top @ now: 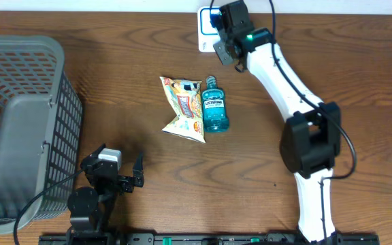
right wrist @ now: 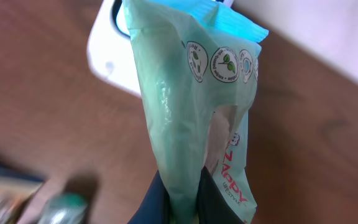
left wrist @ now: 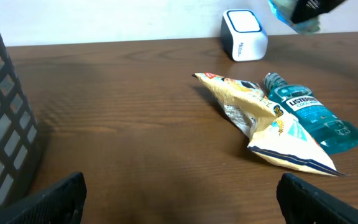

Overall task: Scan the item barcode
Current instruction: 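Carry the mint-green wipes pack up to the white scanner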

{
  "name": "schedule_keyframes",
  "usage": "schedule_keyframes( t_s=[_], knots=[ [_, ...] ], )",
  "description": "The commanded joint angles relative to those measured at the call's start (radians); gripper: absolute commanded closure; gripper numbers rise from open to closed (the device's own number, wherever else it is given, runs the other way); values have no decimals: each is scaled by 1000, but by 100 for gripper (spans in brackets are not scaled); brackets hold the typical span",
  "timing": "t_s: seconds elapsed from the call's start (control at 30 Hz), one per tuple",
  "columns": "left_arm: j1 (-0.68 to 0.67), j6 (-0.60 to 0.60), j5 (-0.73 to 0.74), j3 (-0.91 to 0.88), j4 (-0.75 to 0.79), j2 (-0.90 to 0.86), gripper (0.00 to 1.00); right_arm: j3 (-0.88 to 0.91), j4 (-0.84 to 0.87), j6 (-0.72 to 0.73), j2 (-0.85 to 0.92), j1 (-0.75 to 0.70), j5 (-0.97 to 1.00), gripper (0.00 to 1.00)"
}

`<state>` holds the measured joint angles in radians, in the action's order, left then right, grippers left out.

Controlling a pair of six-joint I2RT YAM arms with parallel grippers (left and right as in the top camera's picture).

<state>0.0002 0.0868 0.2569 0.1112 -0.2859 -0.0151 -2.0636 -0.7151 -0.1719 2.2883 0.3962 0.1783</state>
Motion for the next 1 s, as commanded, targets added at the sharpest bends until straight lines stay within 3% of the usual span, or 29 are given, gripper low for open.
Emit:
schedule_keyframes(
  t_s=[0.0,0.53,0.77,0.97],
  knots=[
    [5,14,5,-16,-20,5,2,-100,18,-67,78,27,138,99],
    [5,14,5,-16,-20,5,2,-117,159,-48,160,64,218,99],
    [5,14,5,-16,-20,5,2,-272,-152,87,158,69,246,99],
    [5,14,5,-16,-20,5,2,-369,-480,398,158,32,544,99]
  ],
)
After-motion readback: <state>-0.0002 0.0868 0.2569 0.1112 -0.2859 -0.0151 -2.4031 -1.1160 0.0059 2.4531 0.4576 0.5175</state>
